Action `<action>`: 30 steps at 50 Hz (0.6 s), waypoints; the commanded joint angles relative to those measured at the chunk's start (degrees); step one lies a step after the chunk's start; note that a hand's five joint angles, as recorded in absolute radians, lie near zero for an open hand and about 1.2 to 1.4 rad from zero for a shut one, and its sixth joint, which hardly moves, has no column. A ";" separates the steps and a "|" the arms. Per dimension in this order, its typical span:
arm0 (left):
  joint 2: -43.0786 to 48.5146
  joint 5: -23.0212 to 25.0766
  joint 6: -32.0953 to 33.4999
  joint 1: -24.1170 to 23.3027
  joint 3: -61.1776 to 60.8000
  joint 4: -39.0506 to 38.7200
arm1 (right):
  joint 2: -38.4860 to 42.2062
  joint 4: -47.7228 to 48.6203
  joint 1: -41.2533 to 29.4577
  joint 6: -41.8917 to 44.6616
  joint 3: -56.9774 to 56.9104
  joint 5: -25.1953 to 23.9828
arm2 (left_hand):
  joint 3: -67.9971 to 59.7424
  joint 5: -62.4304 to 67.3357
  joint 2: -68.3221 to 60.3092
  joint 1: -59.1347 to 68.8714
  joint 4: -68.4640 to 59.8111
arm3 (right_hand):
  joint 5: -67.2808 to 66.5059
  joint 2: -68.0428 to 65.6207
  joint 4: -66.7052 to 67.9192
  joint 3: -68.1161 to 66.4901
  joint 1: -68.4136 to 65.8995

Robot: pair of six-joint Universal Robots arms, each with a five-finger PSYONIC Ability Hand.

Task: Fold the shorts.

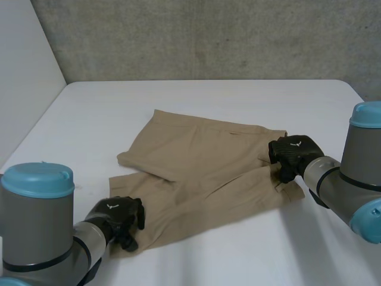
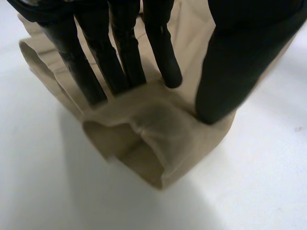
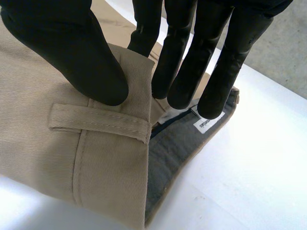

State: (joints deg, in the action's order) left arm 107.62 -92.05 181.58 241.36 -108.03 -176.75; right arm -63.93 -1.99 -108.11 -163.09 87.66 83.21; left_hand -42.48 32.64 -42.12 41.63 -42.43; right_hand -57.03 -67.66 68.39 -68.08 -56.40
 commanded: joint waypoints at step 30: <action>-6.29 -0.32 3.25 0.33 -3.06 0.61 | 0.47 0.67 -0.17 0.84 -0.47 0.02 | 13.93 -14.09 13.56 -13.08 13.88 | -12.97 -12.34 11.61 -11.92 -23.60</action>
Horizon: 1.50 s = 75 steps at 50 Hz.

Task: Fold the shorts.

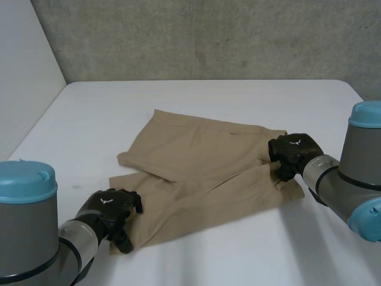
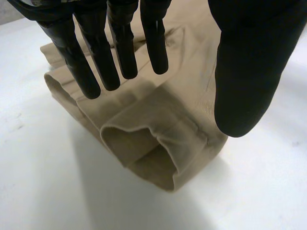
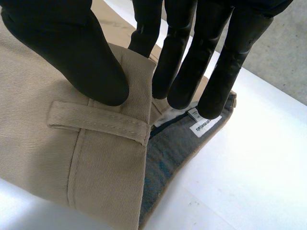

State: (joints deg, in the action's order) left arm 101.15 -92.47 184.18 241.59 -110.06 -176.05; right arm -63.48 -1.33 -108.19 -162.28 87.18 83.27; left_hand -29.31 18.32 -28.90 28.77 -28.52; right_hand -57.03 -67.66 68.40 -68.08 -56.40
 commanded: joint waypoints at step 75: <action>59.61 11.00 20.08 2.48 78.17 -35.77 | 26.67 30.77 -1.32 19.92 -31.55 7.70 | 19.31 -18.32 18.90 -18.77 18.52 | 57.03 57.66 -58.40 58.08 46.40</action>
State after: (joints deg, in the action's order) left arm 167.90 -80.78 204.41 244.33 -22.40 -211.63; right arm -29.79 29.44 -109.68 -133.78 51.42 91.44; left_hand -12.59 2.78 -12.09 11.60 -12.02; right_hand -9.65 -17.29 18.42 -18.41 -14.28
